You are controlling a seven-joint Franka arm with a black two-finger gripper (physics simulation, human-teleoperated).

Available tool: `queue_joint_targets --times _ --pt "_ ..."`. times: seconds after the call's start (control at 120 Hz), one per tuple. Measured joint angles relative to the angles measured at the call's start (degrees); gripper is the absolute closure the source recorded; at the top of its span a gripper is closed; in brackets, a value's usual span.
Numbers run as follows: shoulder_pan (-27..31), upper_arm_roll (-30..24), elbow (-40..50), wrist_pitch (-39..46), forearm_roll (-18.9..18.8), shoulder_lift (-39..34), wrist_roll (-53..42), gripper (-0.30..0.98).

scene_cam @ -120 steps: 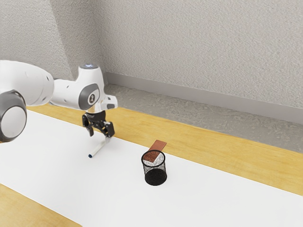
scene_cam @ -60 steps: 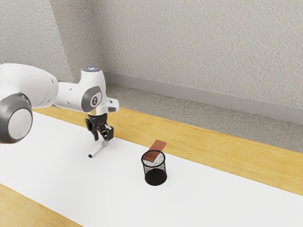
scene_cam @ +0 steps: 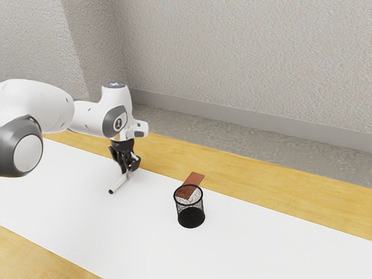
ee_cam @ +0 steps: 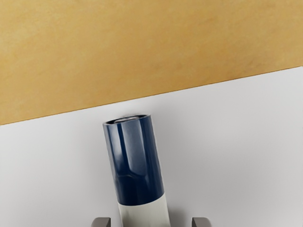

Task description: Put the marker into the pen holder.

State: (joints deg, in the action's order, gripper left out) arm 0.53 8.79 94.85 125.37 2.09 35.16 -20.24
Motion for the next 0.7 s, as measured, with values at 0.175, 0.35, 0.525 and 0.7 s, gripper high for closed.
queue_joint_targets --times 0.175,0.35,0.525,0.7 --pt "0.00 0.00 -0.50 0.05 0.45 0.49 -0.79 0.55" --pt "0.00 0.00 -0.60 0.07 0.69 0.57 -1.40 0.62" --pt "0.00 0.00 -0.61 0.15 0.66 0.72 -1.75 0.65" --pt "-0.02 0.00 -0.60 0.17 0.89 0.48 -2.01 0.67"
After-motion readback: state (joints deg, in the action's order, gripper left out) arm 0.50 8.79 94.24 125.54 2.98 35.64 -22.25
